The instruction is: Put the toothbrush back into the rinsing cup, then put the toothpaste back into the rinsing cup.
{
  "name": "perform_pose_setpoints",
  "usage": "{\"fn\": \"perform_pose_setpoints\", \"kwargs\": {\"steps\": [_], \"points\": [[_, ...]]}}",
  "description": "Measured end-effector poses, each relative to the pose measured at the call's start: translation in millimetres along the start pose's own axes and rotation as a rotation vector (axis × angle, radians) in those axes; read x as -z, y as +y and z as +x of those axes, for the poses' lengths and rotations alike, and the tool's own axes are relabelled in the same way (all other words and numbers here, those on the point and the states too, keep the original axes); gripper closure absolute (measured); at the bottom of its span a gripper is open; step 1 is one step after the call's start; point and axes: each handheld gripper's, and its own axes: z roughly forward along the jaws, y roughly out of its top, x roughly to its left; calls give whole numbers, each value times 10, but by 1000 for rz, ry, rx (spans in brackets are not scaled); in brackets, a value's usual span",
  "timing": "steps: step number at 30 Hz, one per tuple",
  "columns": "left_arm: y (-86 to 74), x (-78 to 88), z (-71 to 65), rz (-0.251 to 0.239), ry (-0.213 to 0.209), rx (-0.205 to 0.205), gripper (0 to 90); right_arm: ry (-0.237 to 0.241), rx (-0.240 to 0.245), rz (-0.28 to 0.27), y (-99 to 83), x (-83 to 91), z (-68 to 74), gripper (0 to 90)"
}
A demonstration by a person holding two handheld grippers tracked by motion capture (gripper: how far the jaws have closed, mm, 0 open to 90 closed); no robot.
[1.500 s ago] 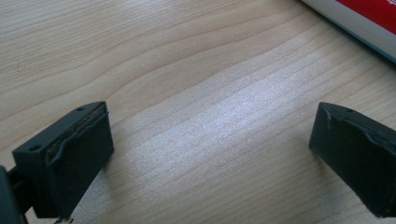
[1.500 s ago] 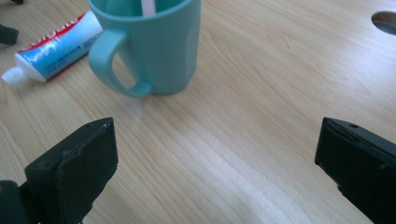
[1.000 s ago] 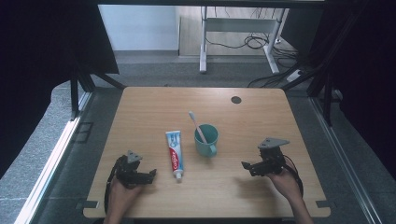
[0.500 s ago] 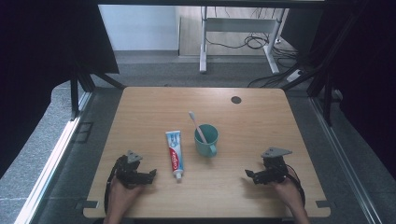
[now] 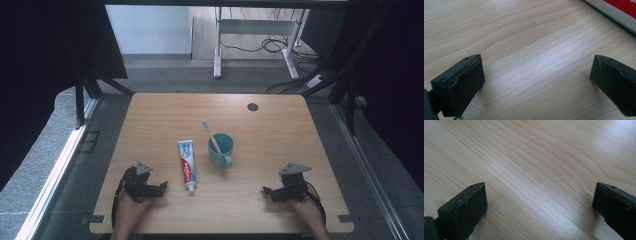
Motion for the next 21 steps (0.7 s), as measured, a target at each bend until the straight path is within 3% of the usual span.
{"fn": "perform_pose_setpoints", "kwargs": {"steps": [13,21], "points": [[12,2,12,4,-4,-6,3,-1,-3,-1,-2,3,-1,0],[165,55,-21,20,-37,-15,47,-2,-5,-1,-3,5,-2,1]]}}
